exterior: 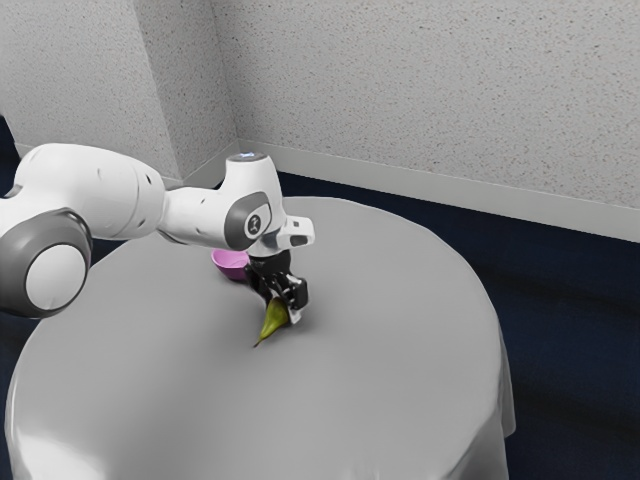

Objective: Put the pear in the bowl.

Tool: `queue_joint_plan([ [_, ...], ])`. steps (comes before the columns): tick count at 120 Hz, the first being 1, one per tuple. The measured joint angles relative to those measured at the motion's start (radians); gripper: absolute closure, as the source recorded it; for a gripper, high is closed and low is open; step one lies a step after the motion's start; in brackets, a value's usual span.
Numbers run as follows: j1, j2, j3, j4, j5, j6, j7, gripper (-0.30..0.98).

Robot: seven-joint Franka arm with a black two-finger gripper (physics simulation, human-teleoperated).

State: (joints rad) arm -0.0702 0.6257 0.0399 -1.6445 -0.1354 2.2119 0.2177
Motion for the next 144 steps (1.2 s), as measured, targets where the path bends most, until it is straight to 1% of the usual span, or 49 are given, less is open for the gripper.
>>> queue_joint_plan([
  [14, 0.000, 0.000, 0.000, 0.001, 0.000, 0.000, 0.007, 0.33],
  [54, 0.000, -0.015, 0.001, 0.032, 0.017, -0.003, 0.011, 0.42],
  [70, 0.001, -0.038, 0.014, 0.076, 0.023, -0.027, 0.009, 0.44],
  [82, 0.001, -0.058, 0.040, 0.105, 0.027, -0.057, 0.009, 0.45],
  [104, 0.001, -0.068, 0.091, 0.217, 0.040, -0.136, 0.014, 0.46],
  [114, 0.004, -0.068, 0.114, 0.235, 0.039, -0.161, 0.021, 0.46],
  [144, 0.075, -0.040, 0.128, 0.300, 0.034, -0.193, 0.049, 0.46],
])
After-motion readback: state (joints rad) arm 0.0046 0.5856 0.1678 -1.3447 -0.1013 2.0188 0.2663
